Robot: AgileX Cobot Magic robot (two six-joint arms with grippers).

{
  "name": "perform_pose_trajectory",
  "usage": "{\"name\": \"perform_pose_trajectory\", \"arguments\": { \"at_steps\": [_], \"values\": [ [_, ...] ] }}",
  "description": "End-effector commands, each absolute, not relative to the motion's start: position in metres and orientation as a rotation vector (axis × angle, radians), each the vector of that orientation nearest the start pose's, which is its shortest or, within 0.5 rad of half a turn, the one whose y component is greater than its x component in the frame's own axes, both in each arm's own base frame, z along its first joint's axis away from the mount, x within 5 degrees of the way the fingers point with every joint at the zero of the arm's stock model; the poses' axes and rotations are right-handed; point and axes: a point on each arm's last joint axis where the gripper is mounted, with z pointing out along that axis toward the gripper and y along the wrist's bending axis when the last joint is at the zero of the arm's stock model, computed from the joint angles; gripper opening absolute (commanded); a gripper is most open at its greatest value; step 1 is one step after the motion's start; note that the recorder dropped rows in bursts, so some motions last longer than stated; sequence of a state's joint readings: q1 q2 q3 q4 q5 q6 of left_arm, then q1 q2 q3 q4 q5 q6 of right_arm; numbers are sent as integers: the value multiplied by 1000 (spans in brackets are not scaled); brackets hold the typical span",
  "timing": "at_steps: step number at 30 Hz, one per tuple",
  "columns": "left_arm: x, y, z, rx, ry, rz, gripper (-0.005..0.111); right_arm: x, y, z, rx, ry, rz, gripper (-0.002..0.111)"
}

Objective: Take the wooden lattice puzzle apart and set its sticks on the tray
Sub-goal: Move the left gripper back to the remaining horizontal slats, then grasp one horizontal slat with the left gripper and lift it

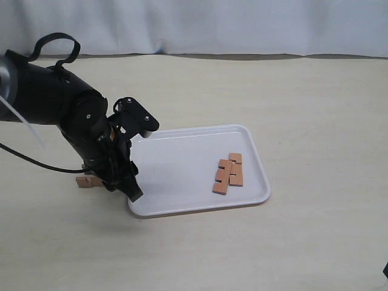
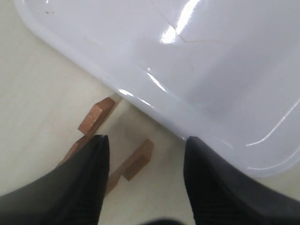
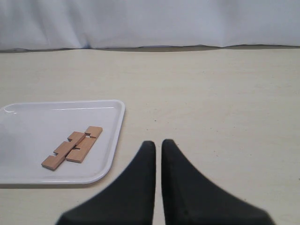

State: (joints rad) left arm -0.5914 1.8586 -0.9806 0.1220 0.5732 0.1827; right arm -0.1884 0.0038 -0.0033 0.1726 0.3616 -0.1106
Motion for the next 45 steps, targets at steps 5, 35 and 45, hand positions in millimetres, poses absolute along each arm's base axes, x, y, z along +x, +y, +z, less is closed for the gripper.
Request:
{"name": "perform_pose_trajectory", "arguments": {
  "at_steps": [5,35,45],
  "values": [
    [272,-173,125,1259,2646,59,47,53,-5,181,184,1833,-43,5],
    [265,-154,117,1344,2702,145,43,53,-5,181,184,1833,-43,5],
    [263,-152,116,1372,2731,90,44,53,-5,181,184,1833,-43,5]
  ]
}}
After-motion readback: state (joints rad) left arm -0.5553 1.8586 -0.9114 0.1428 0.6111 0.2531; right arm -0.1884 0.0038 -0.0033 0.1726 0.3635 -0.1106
